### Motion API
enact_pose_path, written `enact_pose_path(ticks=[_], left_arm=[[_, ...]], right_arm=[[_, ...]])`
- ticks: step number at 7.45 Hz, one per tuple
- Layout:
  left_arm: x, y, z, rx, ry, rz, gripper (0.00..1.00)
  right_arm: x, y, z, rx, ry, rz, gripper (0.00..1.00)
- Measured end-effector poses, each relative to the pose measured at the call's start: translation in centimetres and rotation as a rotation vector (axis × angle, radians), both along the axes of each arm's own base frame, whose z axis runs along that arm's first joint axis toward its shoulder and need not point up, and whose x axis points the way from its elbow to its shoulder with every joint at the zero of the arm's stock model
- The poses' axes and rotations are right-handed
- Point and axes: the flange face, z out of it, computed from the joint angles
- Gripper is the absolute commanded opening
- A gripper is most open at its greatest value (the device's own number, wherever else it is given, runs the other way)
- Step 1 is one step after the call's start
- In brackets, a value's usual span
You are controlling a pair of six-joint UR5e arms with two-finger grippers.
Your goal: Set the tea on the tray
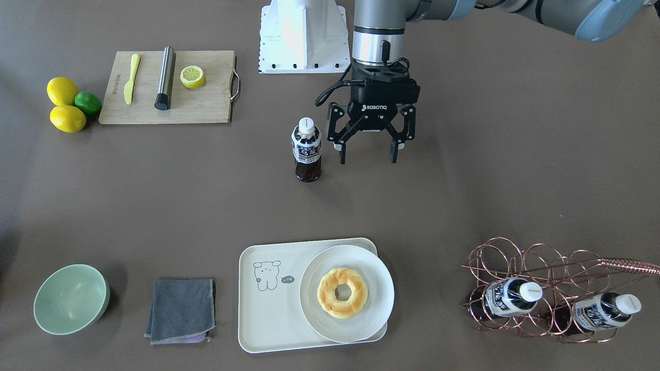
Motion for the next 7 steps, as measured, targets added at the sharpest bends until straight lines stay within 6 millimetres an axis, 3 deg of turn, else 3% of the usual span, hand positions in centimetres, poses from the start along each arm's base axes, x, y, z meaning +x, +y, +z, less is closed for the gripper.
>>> enact_pose_path(ticks=[2,3,4,5,7], left_arm=[[-4.3,-3.4,3.4,-0.043,0.003,-0.041,0.98],[-7.1,-4.7,6.1,-0.096,-0.001,-0.039,0.98],[-10.4,-5.4,10.1,-0.144,-0.035,-0.03,0.98],[-14.4,-6.5,14.1,-0.152,-0.121,0.021,0.98],[-26.4,-9.3,22.3,-0.166,-0.284,0.153,0.98]], right_arm=[[0.0,0.0,-0.3,0.004,-0.001,0.001,1.0],[0.0,0.0,-0.4,0.006,-0.002,0.001,1.0],[-0.1,0.0,-0.4,0.007,-0.002,0.0,1.0],[-0.1,-0.1,-0.5,0.008,-0.004,-0.001,1.0],[-0.4,-0.1,-0.6,0.008,-0.039,-0.004,1.0]])
